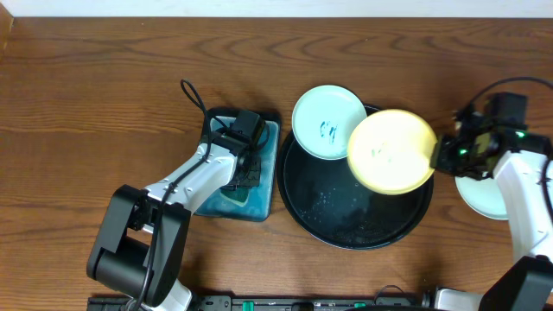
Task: Clean dirty plates on tray and stack at the side
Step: 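Drag the yellow plate to the tray's front and hold it tilted, then dip and rub the sponge in the water with the left gripper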
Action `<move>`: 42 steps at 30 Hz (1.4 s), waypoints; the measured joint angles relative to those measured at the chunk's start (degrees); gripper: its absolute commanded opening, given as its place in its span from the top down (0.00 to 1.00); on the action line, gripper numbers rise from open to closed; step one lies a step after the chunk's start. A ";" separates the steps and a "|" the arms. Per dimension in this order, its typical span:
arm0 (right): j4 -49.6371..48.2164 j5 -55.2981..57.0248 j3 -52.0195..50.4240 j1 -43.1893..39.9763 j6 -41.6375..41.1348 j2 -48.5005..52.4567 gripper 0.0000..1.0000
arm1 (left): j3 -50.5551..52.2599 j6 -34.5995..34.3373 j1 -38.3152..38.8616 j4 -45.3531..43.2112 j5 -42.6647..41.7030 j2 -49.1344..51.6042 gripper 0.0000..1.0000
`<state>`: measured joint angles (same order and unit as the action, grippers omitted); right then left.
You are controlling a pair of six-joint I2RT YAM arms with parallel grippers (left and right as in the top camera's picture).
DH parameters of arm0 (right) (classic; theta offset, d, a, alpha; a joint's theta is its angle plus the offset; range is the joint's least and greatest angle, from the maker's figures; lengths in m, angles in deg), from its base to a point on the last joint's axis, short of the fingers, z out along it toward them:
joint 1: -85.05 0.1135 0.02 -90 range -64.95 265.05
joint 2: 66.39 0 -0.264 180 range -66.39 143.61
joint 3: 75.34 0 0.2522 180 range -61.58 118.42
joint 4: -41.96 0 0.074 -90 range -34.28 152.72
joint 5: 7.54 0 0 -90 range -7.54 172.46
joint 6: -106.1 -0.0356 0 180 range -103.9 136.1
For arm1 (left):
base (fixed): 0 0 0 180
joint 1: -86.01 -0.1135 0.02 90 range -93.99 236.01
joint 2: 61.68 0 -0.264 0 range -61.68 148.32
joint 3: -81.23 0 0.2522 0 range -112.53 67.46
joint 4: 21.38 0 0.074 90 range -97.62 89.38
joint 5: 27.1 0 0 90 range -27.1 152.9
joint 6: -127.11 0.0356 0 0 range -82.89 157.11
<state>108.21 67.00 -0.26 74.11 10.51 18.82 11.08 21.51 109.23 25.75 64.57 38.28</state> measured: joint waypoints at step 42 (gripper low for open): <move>-23.78 -1.60 -24.00 11.93 -2.08 0.17 0.99 | 0.24 -1.27 0.00 6.58 0.00 -5.11 0.51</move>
<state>84.43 65.40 -24.26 86.04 8.44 19.00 11.33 20.24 109.23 32.33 64.57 33.17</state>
